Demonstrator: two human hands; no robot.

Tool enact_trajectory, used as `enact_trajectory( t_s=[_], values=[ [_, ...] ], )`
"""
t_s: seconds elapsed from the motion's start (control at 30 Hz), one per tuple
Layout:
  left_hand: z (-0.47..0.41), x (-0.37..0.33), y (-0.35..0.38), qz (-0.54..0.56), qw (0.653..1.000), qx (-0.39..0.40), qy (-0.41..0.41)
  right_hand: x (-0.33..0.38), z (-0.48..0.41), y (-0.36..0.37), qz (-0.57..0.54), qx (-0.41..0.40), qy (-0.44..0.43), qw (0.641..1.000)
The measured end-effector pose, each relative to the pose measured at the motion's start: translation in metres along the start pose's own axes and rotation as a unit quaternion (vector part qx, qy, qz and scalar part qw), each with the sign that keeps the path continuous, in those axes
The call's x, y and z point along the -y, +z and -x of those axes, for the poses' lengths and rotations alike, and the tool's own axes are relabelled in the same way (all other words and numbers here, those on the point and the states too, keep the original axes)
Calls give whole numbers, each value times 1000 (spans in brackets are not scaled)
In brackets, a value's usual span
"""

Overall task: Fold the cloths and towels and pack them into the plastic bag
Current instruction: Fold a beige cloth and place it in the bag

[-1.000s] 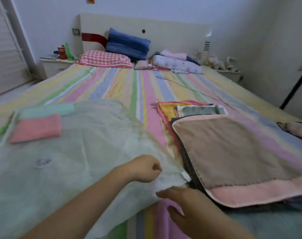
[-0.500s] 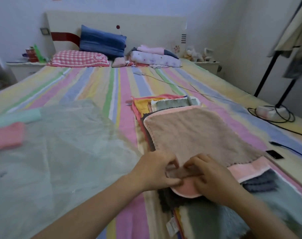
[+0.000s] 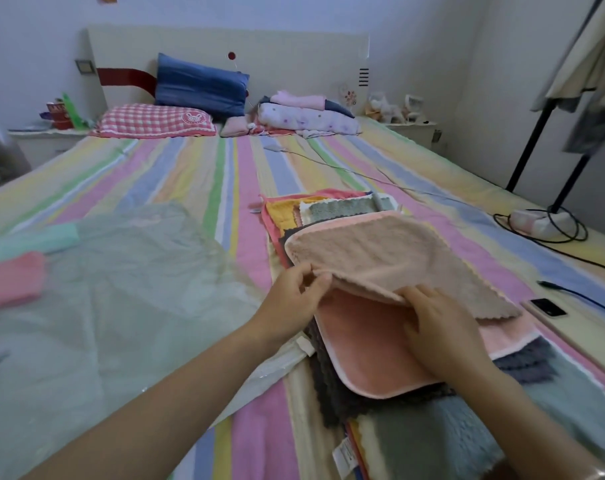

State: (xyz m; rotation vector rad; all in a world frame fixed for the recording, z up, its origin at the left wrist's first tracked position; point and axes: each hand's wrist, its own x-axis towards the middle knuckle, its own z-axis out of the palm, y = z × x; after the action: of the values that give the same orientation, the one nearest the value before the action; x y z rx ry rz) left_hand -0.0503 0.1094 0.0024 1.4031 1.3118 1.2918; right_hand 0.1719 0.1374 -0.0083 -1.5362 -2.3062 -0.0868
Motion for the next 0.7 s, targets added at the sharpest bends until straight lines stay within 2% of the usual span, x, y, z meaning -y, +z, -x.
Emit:
enact_trajectory(
  t_s=[0.1, 0.23, 0.3, 0.33, 0.4, 0.5, 0.6, 0.7],
  values=[
    [-2, -16, -13, 88, 995, -46, 12, -4, -6, -4, 11, -39, 63, 997],
    [-5, -41, -49, 133, 983, -111, 58, -10, -13, -6, 47, -28, 111, 992],
    [-3, -48, -76, 99, 983, -132, 83, -6, -16, -7, -26, -47, 115, 992],
    [-1, -50, -91, 71, 983, -144, 93, -1, -17, -8, -107, -67, 111, 986],
    [8, -54, -121, 17, 979, -174, 110, 20, -18, -14, -285, -98, 87, 949],
    [31, -53, -165, -28, 968, -218, 123, 58, -13, -29, -428, -109, 21, 897],
    [65, -44, -197, -136, 958, -238, 81, 90, -4, -41, -423, -73, -62, 901],
    [104, -33, -215, -216, 960, -176, -12, 112, 5, -47, -375, 42, -115, 919]
  ],
)
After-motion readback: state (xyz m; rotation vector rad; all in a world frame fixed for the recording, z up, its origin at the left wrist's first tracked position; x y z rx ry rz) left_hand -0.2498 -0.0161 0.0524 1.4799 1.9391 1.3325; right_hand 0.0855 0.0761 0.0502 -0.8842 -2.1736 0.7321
